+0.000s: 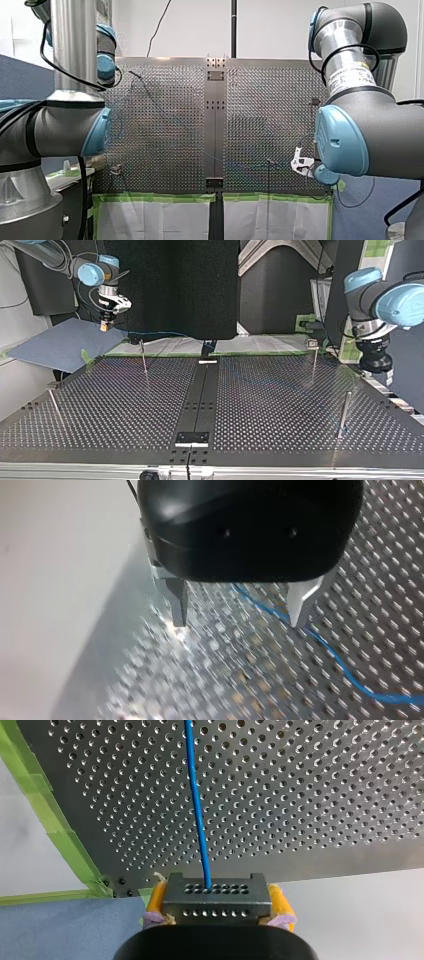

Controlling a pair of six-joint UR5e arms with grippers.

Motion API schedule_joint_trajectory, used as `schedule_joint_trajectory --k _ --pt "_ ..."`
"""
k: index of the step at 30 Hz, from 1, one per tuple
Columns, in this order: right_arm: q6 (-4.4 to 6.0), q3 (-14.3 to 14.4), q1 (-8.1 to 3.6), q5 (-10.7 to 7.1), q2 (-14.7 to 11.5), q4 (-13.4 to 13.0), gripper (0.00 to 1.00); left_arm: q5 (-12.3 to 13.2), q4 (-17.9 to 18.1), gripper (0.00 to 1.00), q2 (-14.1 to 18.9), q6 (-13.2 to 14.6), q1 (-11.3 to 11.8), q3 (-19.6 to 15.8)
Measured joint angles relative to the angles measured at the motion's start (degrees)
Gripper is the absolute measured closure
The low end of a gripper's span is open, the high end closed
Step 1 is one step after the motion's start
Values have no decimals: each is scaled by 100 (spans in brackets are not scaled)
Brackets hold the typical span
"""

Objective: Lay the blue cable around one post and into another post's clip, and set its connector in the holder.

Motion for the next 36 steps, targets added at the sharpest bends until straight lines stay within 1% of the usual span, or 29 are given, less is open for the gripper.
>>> schedule_joint_trajectory --k 4,11,15,21,27,31,36 --pt "26 -12 -3 -1 0 10 73 152 -193 0 194 194 -19 194" --pt "47 -32 -8 0 0 53 73 209 -555 0 556 556 -22 556" --pt "51 -33 -8 -3 0 56 73 292 -737 0 737 738 -39 737" --pt "52 -34 -8 -1 0 57 73 457 -1030 0 1029 1029 -165 984" --pt "47 -34 8 0 1 57 73 698 -1329 0 1317 1332 -322 1027" --pt "44 -34 22 -3 1 60 73 663 -1523 0 1305 1525 -433 1024" --pt "42 -34 27 -7 1 72 73 536 -1799 0 1103 1799 -578 1001"
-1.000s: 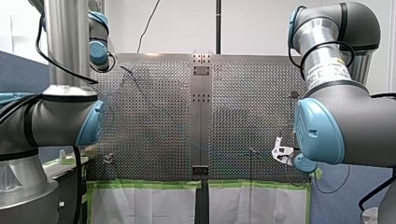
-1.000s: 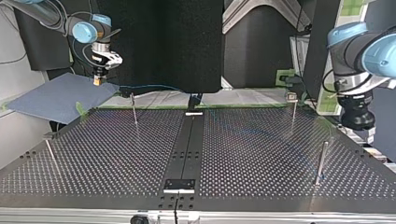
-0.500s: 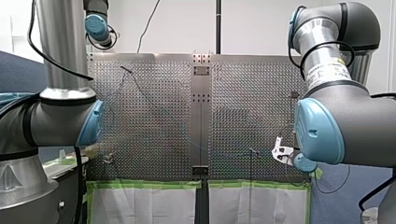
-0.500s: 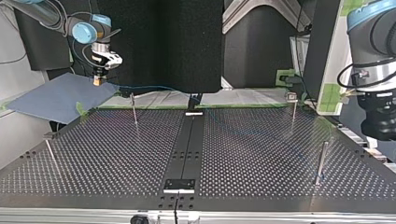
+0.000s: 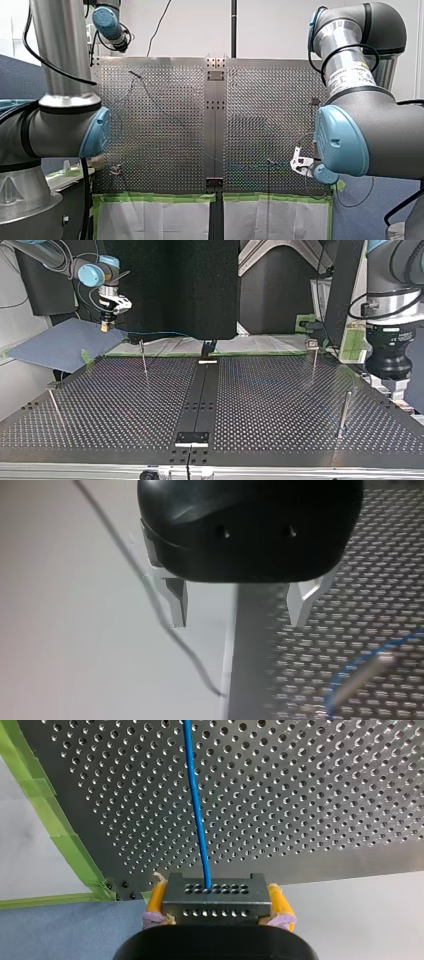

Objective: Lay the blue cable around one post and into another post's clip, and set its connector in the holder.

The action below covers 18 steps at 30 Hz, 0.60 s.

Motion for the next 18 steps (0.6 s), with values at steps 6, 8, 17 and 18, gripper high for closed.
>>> schedule_joint_trajectory --k 6,8,17,18 --pt "8 0 3 0 1 2 73 -79 -313 0 -223 313 -125 -37" --pt "9 0 4 0 0 3 73 -74 -414 0 -250 401 -160 -38" --pt "-14 0 24 0 1 10 73 133 -892 0 -272 499 -270 5" --pt "-13 1 24 0 1 9 73 147 -947 0 -275 500 -277 6"
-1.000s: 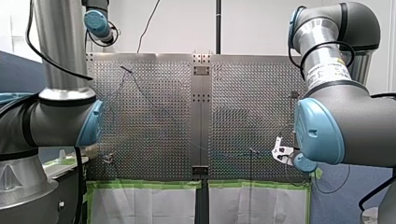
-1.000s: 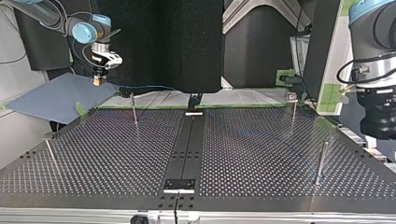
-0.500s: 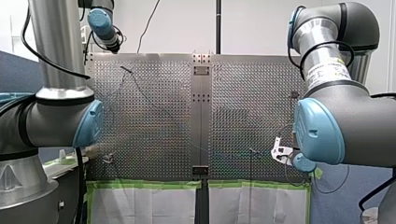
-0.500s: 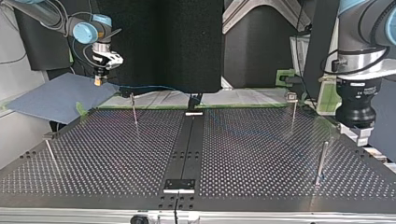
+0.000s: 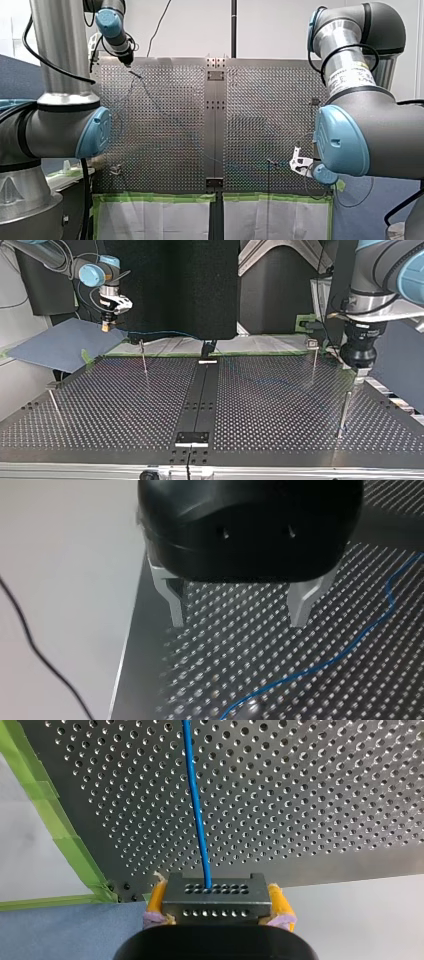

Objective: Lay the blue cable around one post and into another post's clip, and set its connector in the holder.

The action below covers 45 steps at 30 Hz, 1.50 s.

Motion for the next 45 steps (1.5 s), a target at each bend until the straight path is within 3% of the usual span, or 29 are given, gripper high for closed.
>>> schedule_joint_trajectory --k 9,14,21,40,45 --pt "-8 -1 2 0 2 -13 73 164 -416 0 -95 22 -54 51" --pt "-14 -1 2 0 2 -3 73 121 -651 0 -126 22 -89 55" --pt "-19 0 4 0 -1 8 73 -170 -861 0 -103 -62 -150 54" --pt "13 -2 2 -8 0 29 73 -1056 -878 0 -54 -115 -286 58" --pt "13 -1 2 -9 -1 29 73 -1137 -878 0 -55 -105 -314 58"
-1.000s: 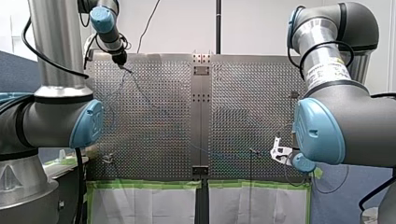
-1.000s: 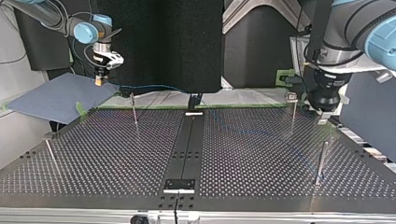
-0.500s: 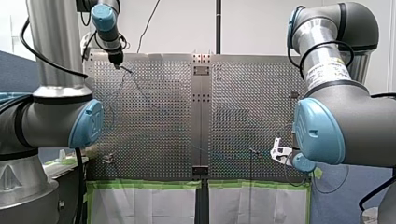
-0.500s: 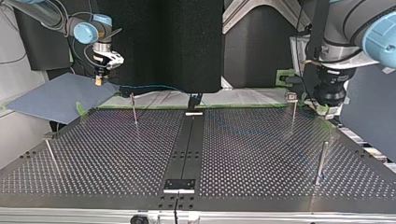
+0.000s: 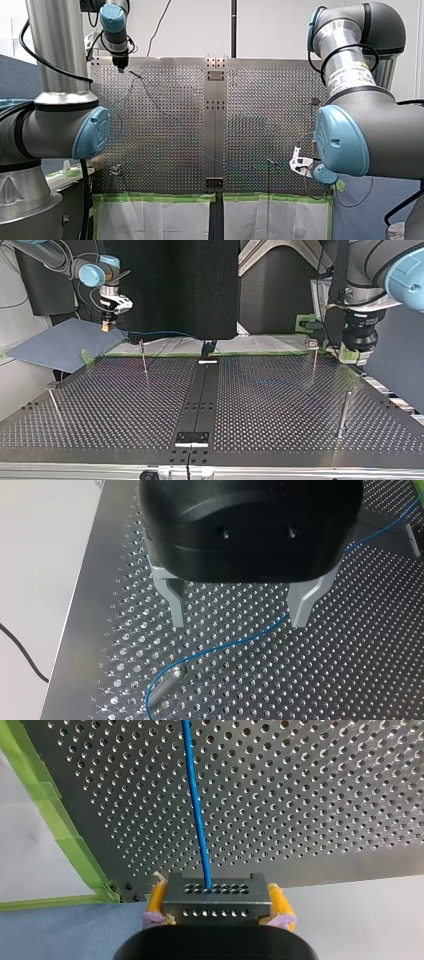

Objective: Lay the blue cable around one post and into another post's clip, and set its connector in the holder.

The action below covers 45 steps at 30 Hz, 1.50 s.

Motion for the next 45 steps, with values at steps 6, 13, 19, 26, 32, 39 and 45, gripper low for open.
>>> schedule_joint_trajectory --k 6,13,19,26,32,39,45 --pt "-1 0 6 0 1 0 73 24 0 0 1 24 -30 0" --pt "-7 1 21 0 2 0 73 39 0 0 5 28 -58 -1" --pt "-16 1 38 0 3 0 73 24 0 0 7 21 -83 -2" --pt "-20 1 45 0 1 -1 73 18 0 0 7 19 -88 -1" --pt "-30 0 45 0 2 0 73 10 0 0 8 32 -101 0" --pt "-33 0 46 0 0 0 73 -83 0 0 7 35 -112 1" --pt "-22 0 44 0 -1 -13 73 -125 0 0 7 37 -115 1"
